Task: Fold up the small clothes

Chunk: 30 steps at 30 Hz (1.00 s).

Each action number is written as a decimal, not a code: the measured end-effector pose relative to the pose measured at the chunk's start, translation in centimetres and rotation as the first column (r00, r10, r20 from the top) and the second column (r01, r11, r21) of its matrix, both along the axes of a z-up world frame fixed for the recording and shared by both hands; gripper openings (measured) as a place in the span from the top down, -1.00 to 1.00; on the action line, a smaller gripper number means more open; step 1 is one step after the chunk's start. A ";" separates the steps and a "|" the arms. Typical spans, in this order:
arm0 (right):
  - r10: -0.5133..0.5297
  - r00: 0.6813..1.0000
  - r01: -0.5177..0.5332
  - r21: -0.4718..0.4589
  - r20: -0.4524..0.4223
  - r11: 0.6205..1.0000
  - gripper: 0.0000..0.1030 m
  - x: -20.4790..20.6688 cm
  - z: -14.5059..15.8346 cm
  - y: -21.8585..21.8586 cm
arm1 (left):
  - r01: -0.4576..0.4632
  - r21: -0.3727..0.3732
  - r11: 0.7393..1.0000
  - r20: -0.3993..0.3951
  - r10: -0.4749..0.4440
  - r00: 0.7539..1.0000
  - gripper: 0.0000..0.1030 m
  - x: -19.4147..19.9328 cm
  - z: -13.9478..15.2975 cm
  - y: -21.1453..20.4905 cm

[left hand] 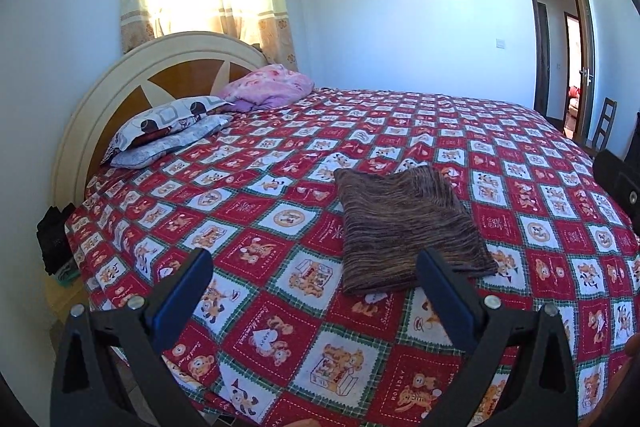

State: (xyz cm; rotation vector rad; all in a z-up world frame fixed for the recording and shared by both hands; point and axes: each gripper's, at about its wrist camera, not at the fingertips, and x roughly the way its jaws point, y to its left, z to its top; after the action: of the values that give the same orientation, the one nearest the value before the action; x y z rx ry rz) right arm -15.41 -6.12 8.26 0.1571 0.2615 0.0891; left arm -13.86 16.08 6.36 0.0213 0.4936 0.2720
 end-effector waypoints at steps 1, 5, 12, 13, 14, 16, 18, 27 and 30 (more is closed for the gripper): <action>0.001 1.000 -0.001 -0.003 -0.001 1.000 -0.81 0.0 0.0 0.0 | 0.001 0.002 1.000 0.000 -0.001 1.000 -1.00 0.0 0.0 0.0; 0.004 1.000 -0.004 -0.001 -0.002 1.000 -0.81 0.0 -0.1 0.0 | 0.000 0.001 1.000 0.000 0.000 1.000 -1.00 0.0 0.0 -0.1; 0.000 1.000 0.000 0.001 -0.001 1.000 -0.81 0.0 -0.2 0.1 | 0.001 0.001 1.000 -0.001 -0.001 1.000 -1.00 0.1 -0.1 0.0; 0.000 1.000 0.000 0.000 -0.001 1.000 -0.81 0.0 -0.3 0.1 | 0.001 0.002 1.000 -0.001 -0.001 1.000 -1.00 0.1 -0.1 0.0; -0.001 1.000 0.001 -0.001 -0.001 1.000 -0.81 0.0 -0.3 0.1 | 0.000 0.003 1.000 -0.001 0.000 1.000 -1.00 0.1 -0.1 0.0; 0.000 1.000 0.000 0.001 -0.002 1.000 -0.81 0.0 -0.3 0.0 | 0.000 0.003 1.000 -0.003 0.000 1.000 -1.00 0.1 -0.1 0.0; -0.001 1.000 0.001 0.001 -0.001 1.000 -0.81 0.0 -0.3 0.1 | -0.001 0.002 1.000 -0.005 0.001 1.000 -1.00 0.0 -0.2 0.1; -0.002 1.000 0.002 -0.005 -0.004 1.000 -0.81 0.0 -0.7 -0.1 | -0.012 -0.005 1.000 -0.018 0.012 1.000 -1.00 0.2 -0.4 0.6; -0.002 1.000 0.002 -0.004 -0.008 1.000 -0.81 0.0 -1.0 -0.2 | -0.016 -0.025 1.000 -0.033 0.015 0.999 -1.00 0.5 -0.6 0.9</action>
State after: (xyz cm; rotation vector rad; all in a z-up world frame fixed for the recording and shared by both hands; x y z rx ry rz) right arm -15.45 -6.35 7.23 0.1536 0.2700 0.0860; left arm -13.32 17.00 5.73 -0.0027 0.5303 0.2809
